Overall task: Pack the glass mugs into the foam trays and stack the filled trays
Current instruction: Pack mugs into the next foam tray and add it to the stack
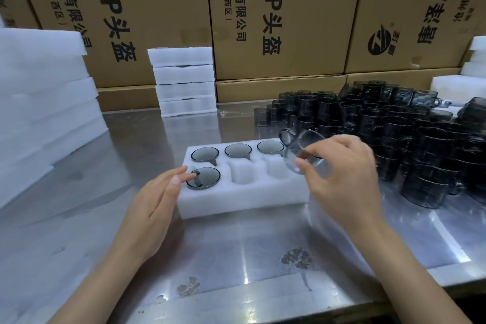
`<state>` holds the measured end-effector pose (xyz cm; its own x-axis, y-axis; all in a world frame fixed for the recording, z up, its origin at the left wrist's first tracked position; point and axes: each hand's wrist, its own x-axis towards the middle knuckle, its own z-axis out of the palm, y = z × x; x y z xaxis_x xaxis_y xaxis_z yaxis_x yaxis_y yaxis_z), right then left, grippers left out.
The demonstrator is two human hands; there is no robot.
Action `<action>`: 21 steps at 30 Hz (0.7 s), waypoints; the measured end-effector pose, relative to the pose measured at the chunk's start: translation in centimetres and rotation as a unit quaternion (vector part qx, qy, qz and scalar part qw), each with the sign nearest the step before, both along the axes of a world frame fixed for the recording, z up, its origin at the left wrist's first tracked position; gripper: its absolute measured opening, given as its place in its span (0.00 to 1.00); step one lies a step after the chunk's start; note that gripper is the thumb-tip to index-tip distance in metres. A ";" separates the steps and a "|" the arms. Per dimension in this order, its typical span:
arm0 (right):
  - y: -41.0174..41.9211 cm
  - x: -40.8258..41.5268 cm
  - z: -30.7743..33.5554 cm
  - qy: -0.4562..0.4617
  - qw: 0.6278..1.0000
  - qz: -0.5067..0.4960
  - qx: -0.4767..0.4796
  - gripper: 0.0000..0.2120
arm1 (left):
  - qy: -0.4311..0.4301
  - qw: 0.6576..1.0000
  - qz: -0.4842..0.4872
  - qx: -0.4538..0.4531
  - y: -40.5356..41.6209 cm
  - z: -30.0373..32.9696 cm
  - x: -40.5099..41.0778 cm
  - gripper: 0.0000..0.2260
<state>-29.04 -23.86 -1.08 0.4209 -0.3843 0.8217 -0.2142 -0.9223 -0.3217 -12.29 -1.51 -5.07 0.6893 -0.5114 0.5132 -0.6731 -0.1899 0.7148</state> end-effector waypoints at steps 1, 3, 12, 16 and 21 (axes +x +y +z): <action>0.5 0.5 0.3 -0.003 1.000 0.025 -0.006 0.06 | 0.000 1.000 0.000 0.001 0.0 0.0 0.0 0.16; 1.7 1.7 0.5 -0.004 0.997 0.066 -0.028 0.06 | 0.001 1.000 0.003 0.004 -0.1 0.0 -0.1 0.17; 4.5 5.6 -0.1 0.128 0.984 0.104 -0.062 0.08 | -0.011 1.000 -0.004 0.015 0.0 0.1 0.1 0.17; 4.4 5.8 0.0 0.156 0.979 0.121 -0.052 0.09 | -0.005 1.000 -0.004 0.010 -0.1 0.0 0.2 0.17; 4.4 6.1 0.1 0.177 0.975 0.110 -0.074 0.12 | -0.008 1.000 -0.003 0.007 -0.1 0.0 0.2 0.21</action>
<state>-22.99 -19.42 -0.99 0.7473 -0.1412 0.6493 -0.0795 -0.9891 -0.1236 -12.11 -1.58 -5.05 0.6776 -0.5226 0.5175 -0.6860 -0.1952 0.7009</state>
